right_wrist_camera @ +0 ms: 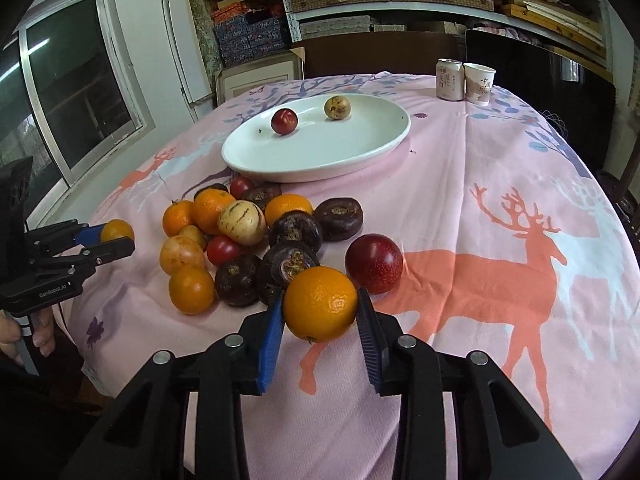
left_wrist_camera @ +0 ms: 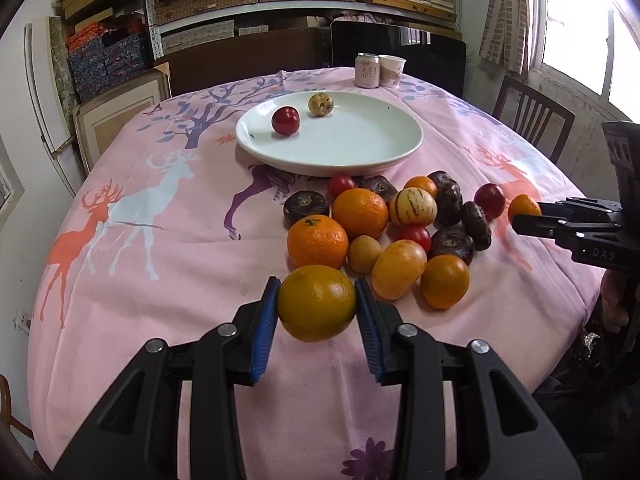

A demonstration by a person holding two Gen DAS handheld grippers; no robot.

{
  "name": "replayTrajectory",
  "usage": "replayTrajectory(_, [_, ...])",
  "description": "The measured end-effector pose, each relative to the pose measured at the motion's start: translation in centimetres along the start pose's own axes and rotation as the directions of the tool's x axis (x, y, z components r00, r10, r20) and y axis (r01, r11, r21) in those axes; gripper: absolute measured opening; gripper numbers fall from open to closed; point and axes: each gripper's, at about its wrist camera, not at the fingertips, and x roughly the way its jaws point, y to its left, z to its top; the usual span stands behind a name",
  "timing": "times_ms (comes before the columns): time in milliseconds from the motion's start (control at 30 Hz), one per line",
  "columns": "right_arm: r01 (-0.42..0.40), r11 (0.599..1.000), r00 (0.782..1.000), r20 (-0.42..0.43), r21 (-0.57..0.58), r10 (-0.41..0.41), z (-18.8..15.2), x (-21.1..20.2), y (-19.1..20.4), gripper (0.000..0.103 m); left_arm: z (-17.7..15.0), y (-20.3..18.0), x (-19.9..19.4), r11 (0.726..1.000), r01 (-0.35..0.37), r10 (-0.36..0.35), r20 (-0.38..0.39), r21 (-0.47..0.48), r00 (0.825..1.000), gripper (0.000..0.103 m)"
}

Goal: Organize fruits
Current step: 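Grasp a yellow tomato with the left tool while the right tool grasps a small orange, then lower both fruits onto the white plate and open both tools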

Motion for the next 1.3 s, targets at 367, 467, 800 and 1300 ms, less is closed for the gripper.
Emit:
replayTrajectory(367, [-0.025,1.0,0.999,0.044,-0.013,0.026,11.9,3.3,-2.0,0.036,10.5,1.0,5.6,0.997,0.074,-0.074,0.013,0.008,0.997,0.037])
replayTrajectory(467, [-0.033,0.999,0.999,0.017,0.004,0.033,14.9,7.3,-2.5,0.036,13.7,1.5,8.8,0.996,0.085,-0.085,-0.001,-0.011,0.996,0.037])
replayTrajectory(800, [0.042,0.999,0.999,0.009,0.013,-0.042,18.6,14.6,-2.1,0.06,17.5,4.1,15.6,0.988,0.101,-0.108,-0.059,-0.114,0.992,0.077])
replayTrajectory(1300, [0.08,0.997,0.997,0.018,-0.007,-0.08,7.3,2.2,-3.0,0.066,7.9,2.2,2.5,0.997,0.069,-0.067,0.067,-0.025,0.996,0.088])
